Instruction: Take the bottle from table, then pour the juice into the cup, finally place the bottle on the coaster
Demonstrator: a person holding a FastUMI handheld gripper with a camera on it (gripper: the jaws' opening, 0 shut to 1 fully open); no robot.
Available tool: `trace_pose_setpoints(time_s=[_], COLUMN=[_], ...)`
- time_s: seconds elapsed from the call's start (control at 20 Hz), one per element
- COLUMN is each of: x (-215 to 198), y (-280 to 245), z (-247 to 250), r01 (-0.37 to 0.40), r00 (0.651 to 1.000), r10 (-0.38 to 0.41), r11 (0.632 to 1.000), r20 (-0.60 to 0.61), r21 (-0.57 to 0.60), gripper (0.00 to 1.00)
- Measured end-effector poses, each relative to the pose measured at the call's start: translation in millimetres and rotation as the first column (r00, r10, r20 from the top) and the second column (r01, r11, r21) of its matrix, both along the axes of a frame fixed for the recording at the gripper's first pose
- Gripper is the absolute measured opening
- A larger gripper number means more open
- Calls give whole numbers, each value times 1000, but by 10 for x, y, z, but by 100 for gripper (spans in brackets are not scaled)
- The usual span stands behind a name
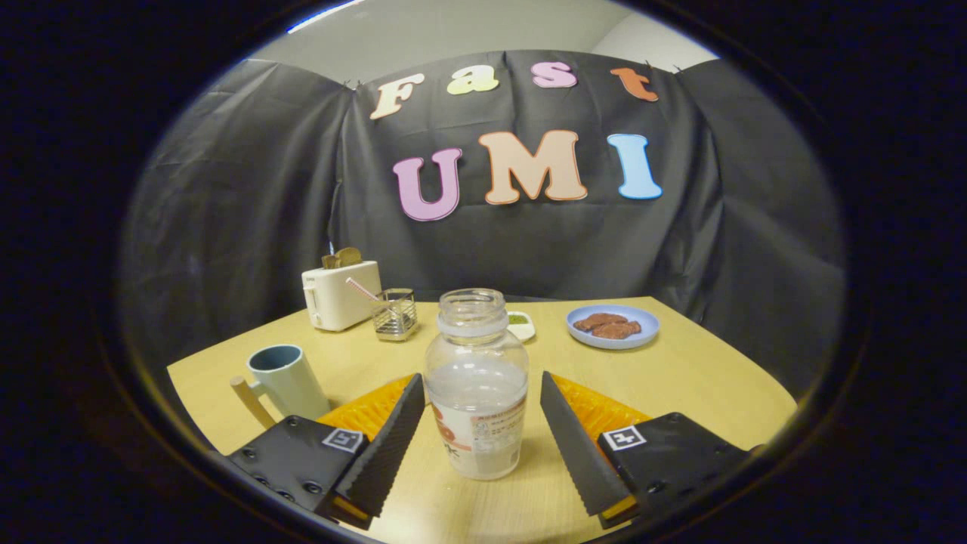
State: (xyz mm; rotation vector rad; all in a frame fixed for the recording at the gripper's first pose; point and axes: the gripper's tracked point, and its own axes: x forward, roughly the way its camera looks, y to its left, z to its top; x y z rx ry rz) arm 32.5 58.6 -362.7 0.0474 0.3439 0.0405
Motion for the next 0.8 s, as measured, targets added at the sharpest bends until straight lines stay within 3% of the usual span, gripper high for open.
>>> trace_pose_setpoints(time_s=[0.3, 0.8], x=[79, 152], y=[29, 39], z=[-203, -271], r01=[0, 26], r00=[999, 998], r10=[0, -30], r11=[1000, 997], r20=[-45, -57], r21=[-7, -71], gripper=[97, 73])
